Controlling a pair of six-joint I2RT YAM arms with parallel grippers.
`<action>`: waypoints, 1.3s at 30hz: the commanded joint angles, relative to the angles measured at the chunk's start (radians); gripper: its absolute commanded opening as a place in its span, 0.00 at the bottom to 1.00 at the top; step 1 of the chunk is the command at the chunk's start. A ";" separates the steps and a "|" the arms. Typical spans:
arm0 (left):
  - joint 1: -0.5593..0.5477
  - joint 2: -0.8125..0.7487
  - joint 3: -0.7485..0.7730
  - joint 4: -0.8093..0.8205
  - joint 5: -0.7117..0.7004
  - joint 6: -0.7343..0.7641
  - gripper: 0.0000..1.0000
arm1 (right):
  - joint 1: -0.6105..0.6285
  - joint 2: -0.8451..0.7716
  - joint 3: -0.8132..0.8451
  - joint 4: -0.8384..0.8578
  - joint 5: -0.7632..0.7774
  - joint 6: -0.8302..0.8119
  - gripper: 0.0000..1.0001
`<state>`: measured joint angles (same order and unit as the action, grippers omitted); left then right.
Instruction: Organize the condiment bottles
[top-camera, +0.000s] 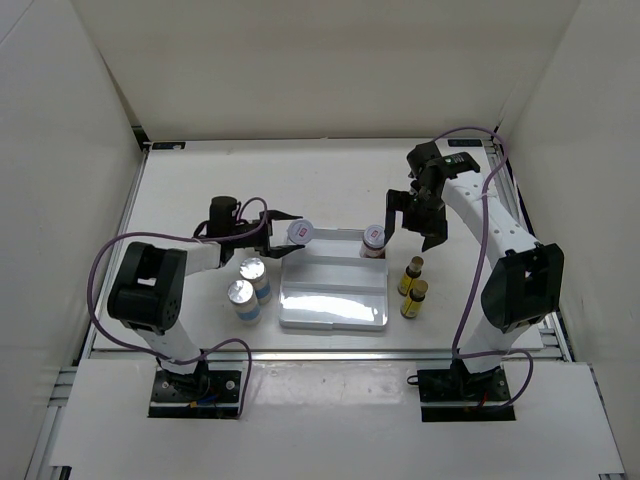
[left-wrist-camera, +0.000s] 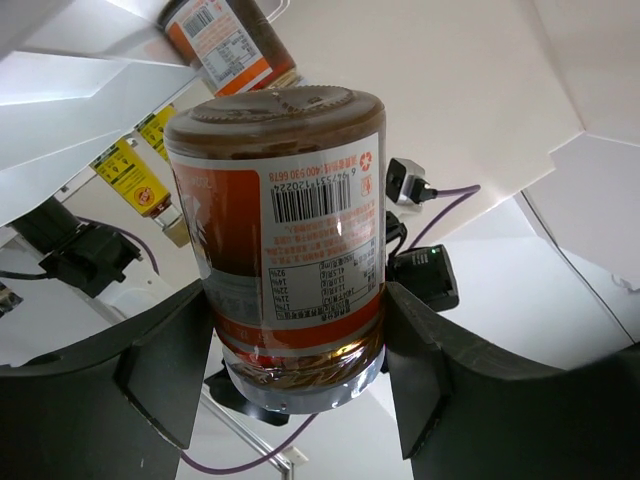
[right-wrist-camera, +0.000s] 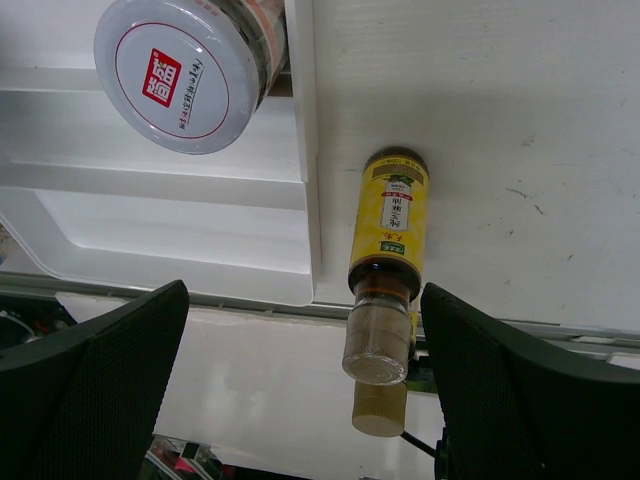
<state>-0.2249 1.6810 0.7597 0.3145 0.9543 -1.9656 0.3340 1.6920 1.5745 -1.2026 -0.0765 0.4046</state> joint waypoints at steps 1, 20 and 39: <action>0.018 0.002 0.033 0.071 0.106 -0.368 0.15 | -0.004 -0.002 0.030 -0.009 0.018 0.005 1.00; 0.058 0.123 0.070 0.071 0.187 -0.303 0.73 | -0.004 0.035 0.067 -0.018 0.027 0.005 1.00; 0.104 0.197 0.186 0.071 0.245 -0.263 0.89 | -0.004 0.035 0.094 -0.028 0.046 0.005 1.00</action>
<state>-0.1417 1.8820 0.8852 0.3511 1.1431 -1.9778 0.3340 1.7237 1.6226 -1.2095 -0.0475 0.4049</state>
